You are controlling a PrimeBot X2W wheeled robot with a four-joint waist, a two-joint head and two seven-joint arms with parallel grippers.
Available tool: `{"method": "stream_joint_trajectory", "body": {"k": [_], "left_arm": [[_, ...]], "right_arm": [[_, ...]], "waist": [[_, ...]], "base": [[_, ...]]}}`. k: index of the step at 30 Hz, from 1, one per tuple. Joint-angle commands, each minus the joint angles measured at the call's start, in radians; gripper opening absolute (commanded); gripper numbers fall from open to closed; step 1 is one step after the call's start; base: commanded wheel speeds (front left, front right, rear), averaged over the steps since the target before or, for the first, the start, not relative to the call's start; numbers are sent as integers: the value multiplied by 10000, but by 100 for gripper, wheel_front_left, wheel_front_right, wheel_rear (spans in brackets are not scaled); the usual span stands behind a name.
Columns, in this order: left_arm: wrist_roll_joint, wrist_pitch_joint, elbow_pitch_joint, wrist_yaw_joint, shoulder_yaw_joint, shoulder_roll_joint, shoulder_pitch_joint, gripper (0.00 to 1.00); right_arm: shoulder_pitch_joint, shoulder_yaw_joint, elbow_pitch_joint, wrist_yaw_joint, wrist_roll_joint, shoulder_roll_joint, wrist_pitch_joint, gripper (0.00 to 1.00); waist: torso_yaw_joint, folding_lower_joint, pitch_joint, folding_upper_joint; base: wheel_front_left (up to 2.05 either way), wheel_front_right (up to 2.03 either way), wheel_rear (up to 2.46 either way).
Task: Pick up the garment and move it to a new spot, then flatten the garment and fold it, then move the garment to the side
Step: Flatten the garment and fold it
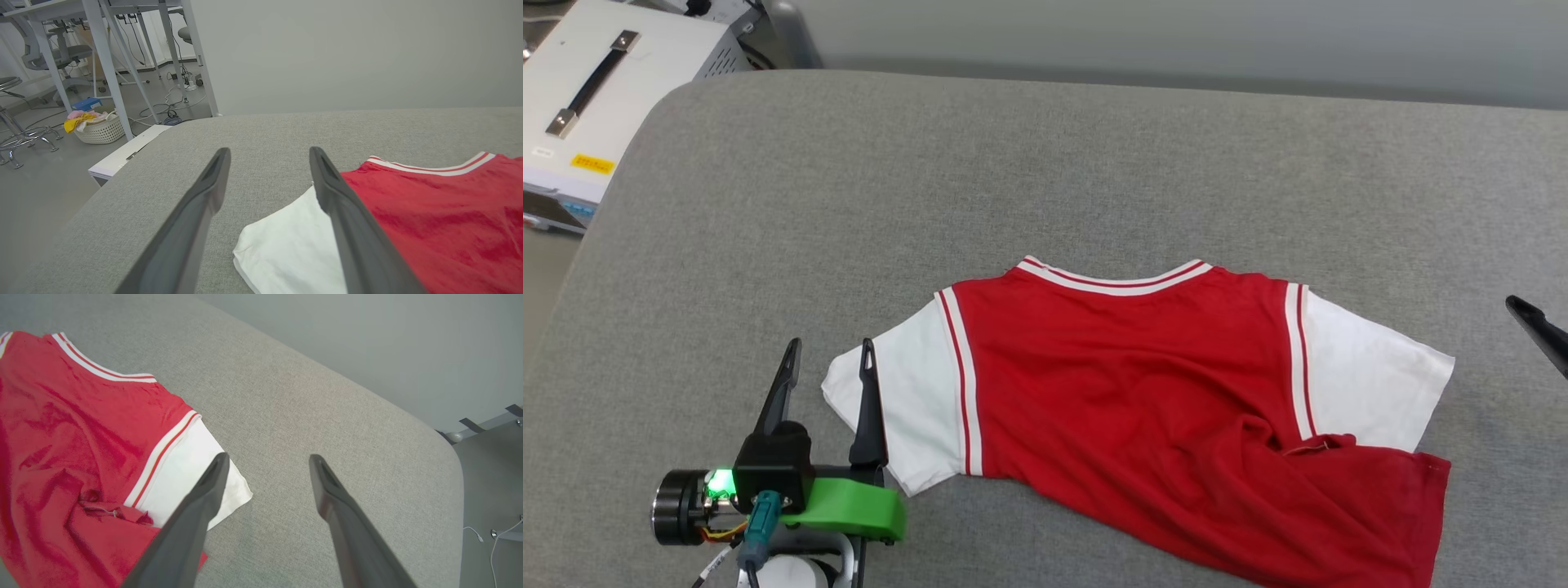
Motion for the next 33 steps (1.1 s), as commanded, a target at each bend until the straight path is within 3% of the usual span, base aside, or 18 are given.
{"method": "stream_joint_trajectory", "body": {"k": [1, 5, 10, 16, 24, 25, 26, 33], "left_arm": [[33, -57, -79, -2, -44, -56, -265, 100], [13, -57, -201, -19, -145, -109, -543, 100], [-17, -57, -300, -41, -260, -170, -891, 100], [-47, -57, -254, -88, -362, -223, -1268, 100], [-51, -57, -158, -97, -217, -222, -1397, 100], [-47, -57, -142, -88, -179, -211, -1387, 100], [-41, -57, -128, -86, -153, -198, -1379, 100], [17, -57, 98, -216, -8, 61, -1396, 100]], "right_arm": [[-315, 180, 240, -7, 280, -148, 474, 100], [-864, 833, 864, -7, 748, -500, 1751, 100], [-1556, 1773, 1585, -7, 776, -487, 2252, 100], [-1819, 2820, 2697, -7, 805, -184, 2039, 100], [-1412, 4192, 4014, -7, 940, 167, 911, 100], [-1454, 4223, 4057, -7, 955, 199, 581, 62], [-1508, 4219, 4099, -7, 953, 225, 303, 0], [-1898, 3834, 4272, -7, 906, 254, -1644, 0]], "waist": [[237, 0, 428, -1], [452, 0, 889, -1], [713, 0, 1449, -1], [1039, 0, 1979, -1], [1039, 0, 2054, -1], [983, 0, 1999, -1], [930, 0, 1946, -1], [462, 0, 1312, -1]], "base": [[0, 0, 0], [0, 0, 0], [0, 0, 0], [0, 0, 0], [0, 0, 0], [0, 0, 0], [0, 0, 0], [0, 0, 0]]}}
